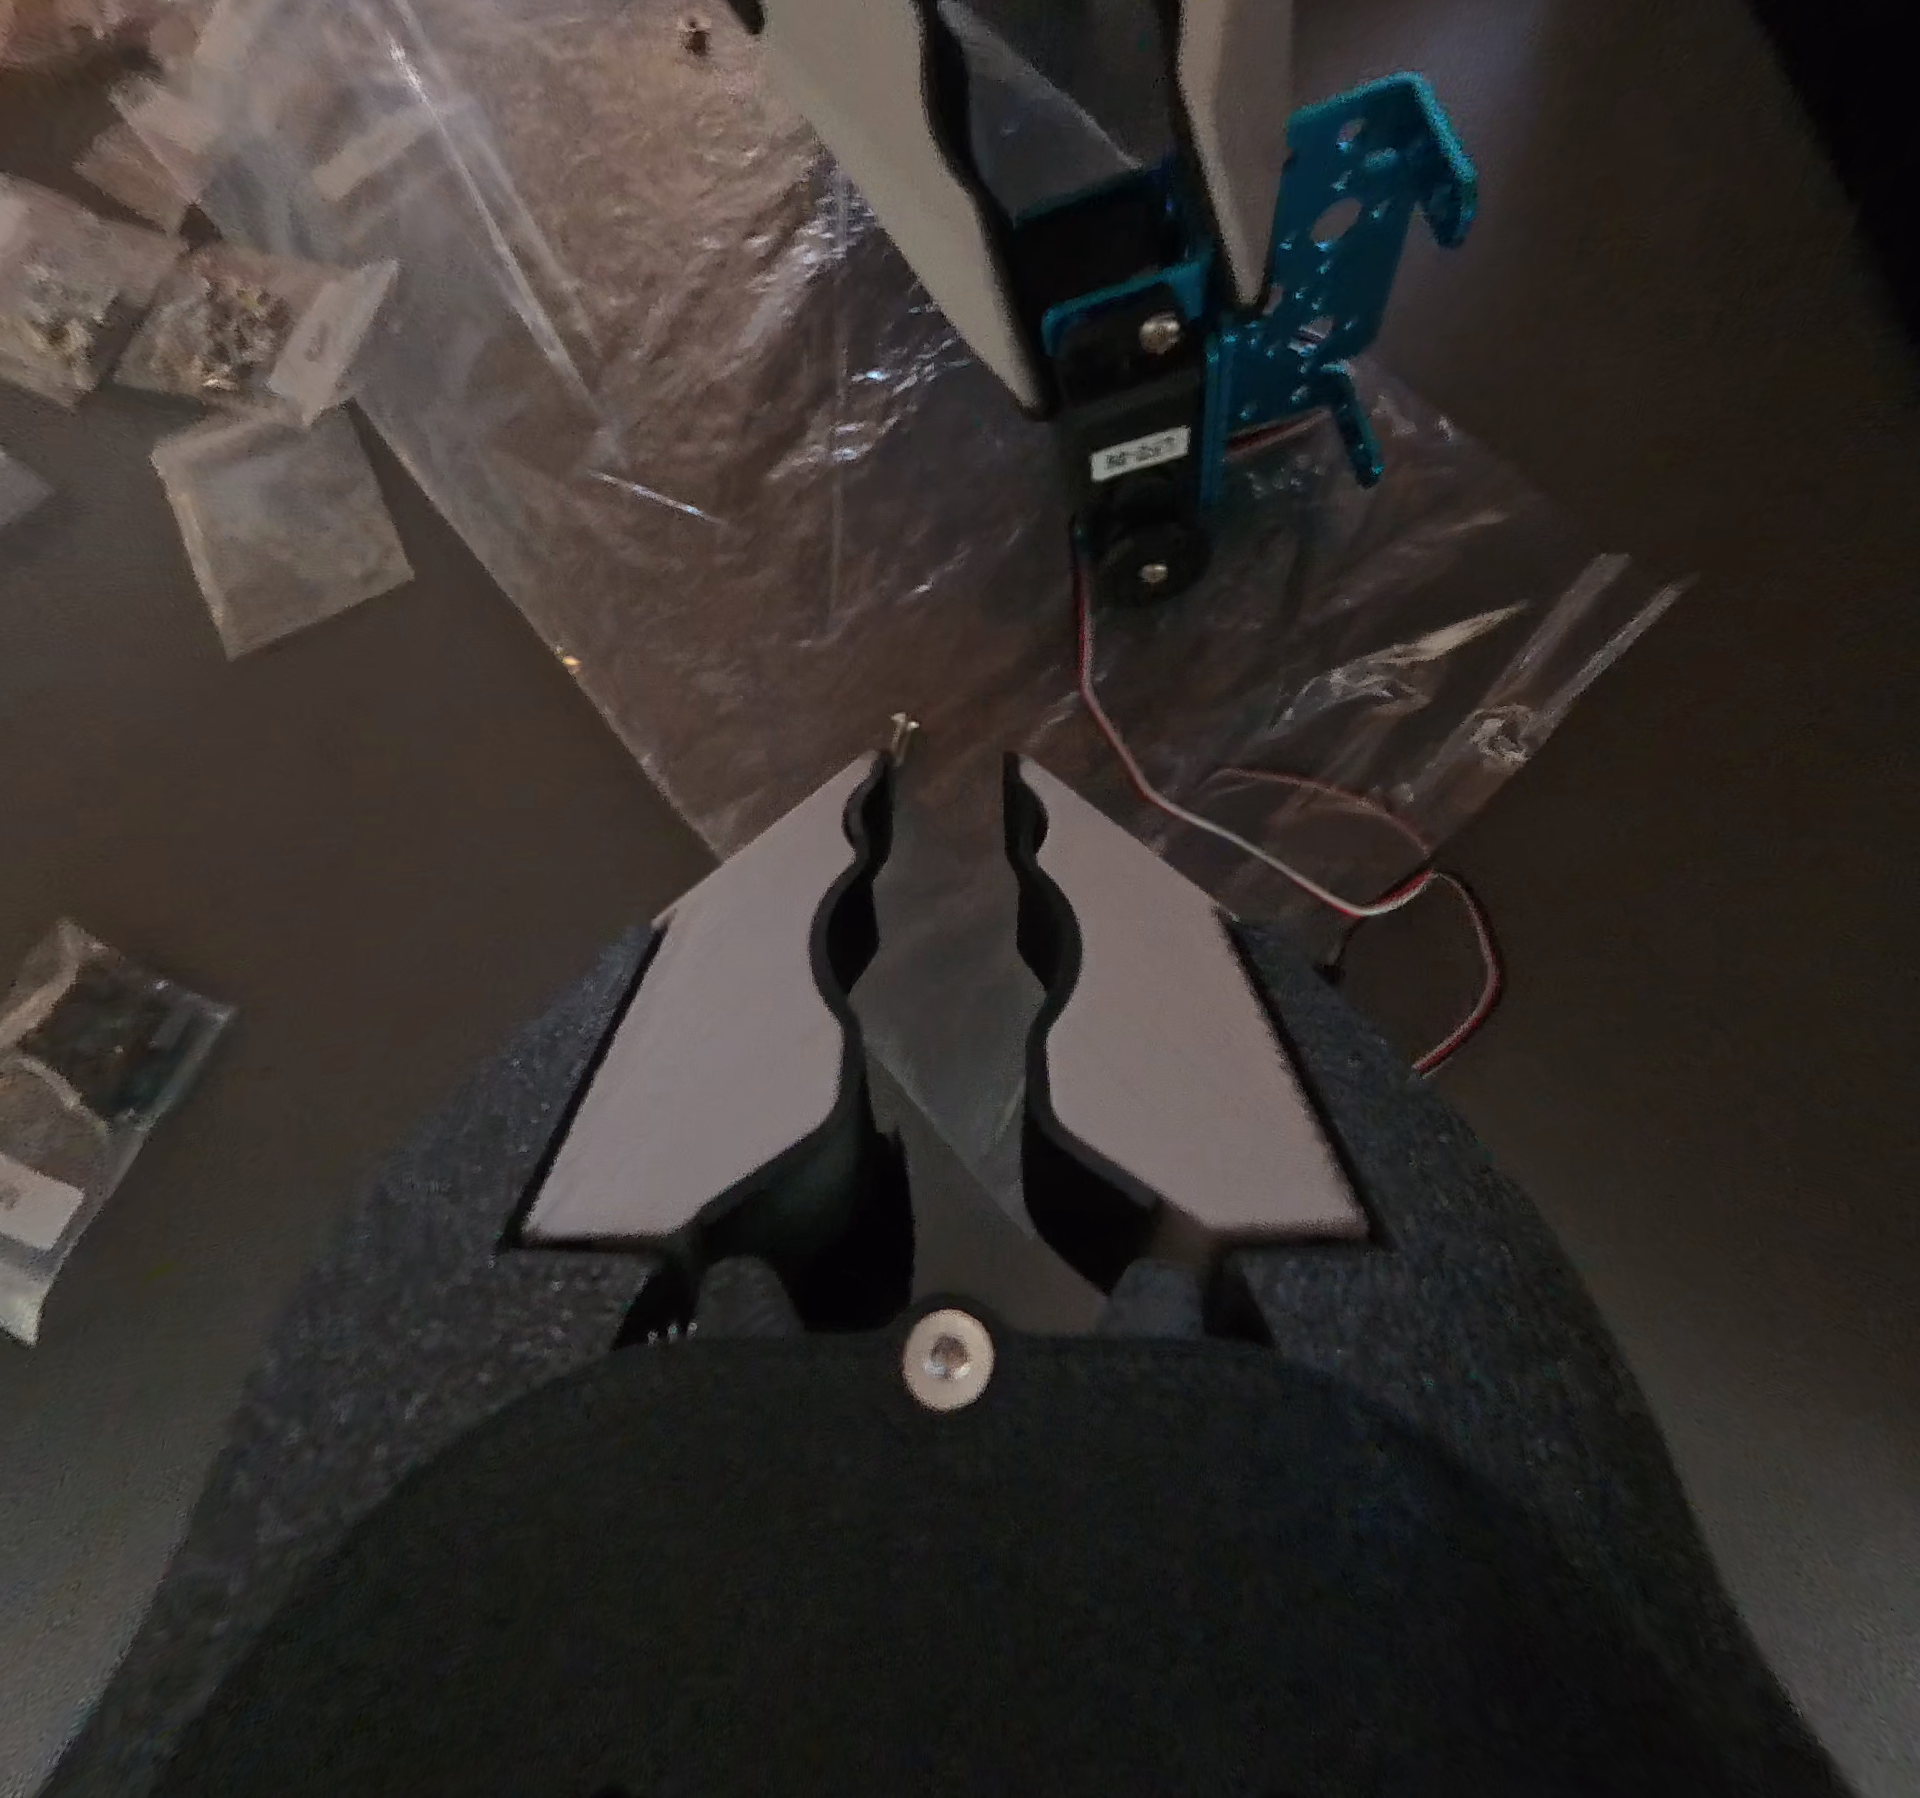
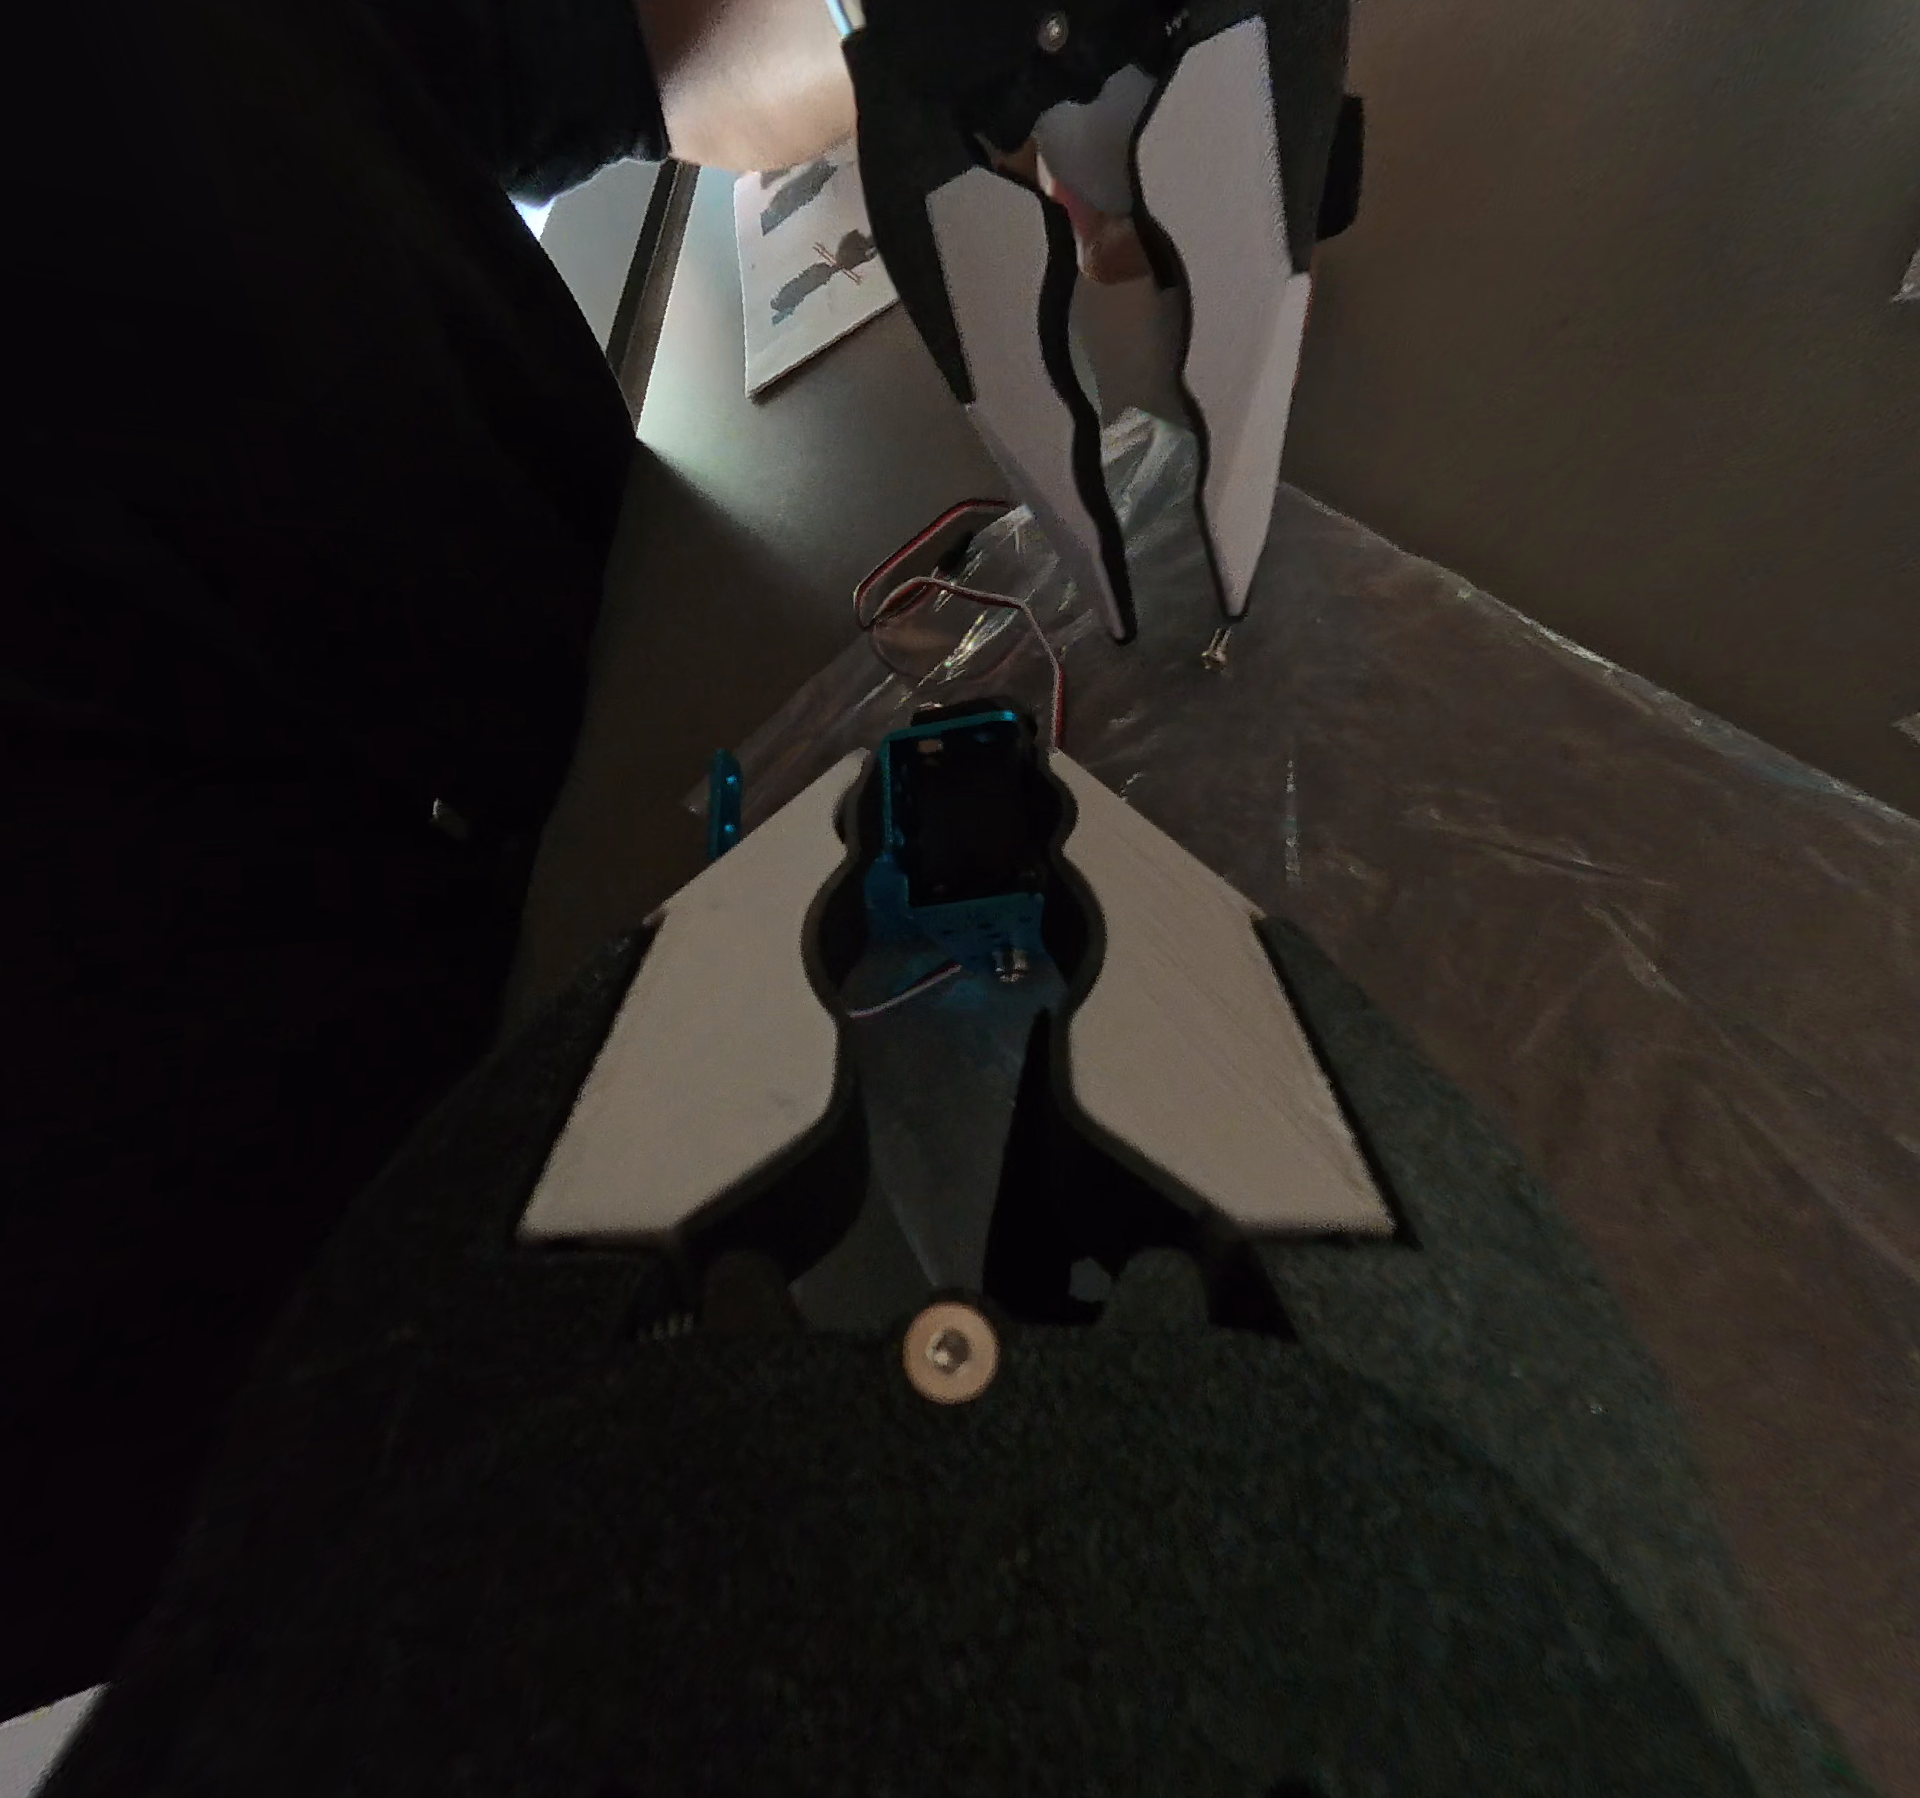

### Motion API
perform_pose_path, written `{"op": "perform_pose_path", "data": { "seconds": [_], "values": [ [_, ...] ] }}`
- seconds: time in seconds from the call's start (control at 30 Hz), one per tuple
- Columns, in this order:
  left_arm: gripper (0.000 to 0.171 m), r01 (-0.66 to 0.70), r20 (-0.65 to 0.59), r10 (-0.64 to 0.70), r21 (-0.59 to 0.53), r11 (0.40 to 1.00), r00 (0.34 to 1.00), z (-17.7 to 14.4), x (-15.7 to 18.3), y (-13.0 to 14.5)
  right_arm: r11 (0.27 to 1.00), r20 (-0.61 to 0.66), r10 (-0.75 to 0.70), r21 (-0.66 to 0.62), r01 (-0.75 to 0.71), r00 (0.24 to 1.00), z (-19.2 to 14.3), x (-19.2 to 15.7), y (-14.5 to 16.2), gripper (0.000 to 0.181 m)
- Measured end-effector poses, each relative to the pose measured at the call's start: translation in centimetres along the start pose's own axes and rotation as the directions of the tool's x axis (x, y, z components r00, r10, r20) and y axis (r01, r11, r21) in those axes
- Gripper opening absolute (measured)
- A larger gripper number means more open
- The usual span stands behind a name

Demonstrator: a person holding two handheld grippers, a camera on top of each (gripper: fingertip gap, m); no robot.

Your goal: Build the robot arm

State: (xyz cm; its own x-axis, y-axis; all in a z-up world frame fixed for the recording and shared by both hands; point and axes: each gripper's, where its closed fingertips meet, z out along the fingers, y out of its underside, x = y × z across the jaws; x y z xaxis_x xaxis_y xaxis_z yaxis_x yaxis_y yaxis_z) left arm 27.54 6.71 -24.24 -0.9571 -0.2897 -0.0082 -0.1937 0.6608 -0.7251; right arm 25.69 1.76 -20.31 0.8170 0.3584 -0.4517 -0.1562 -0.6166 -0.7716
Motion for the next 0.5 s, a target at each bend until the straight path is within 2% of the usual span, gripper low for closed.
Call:
{"op": "perform_pose_path", "data": {
  "seconds": [0.2,0.3,0.37,0.5],
  "values": [
    [0.021,0.104,0.091,-0.108,0.051,0.993,0.990,0.4,-1.4,-0.9,1.000,-0.006,0.015,0.007,-0.015,1.000,-0.1,0.2,0.0,0.026],
    [0.024,0.082,0.108,-0.085,0.037,0.996,0.990,0.4,-1.4,-0.7,1.000,-0.003,0.017,0.008,-0.017,1.000,-0.1,0.1,0.0,0.027],
    [0.022,0.092,0.090,-0.093,0.007,0.996,0.992,0.4,-1.1,-0.3,1.000,-0.002,0.017,0.009,-0.017,1.000,0.0,0.1,0.0,0.027],
    [0.022,0.076,0.023,-0.076,0.020,0.997,0.997,0.8,0.5,-0.6,1.000,-0.009,0.011,0.006,-0.011,1.000,-0.1,0.0,0.1,0.027]
  ]
}}
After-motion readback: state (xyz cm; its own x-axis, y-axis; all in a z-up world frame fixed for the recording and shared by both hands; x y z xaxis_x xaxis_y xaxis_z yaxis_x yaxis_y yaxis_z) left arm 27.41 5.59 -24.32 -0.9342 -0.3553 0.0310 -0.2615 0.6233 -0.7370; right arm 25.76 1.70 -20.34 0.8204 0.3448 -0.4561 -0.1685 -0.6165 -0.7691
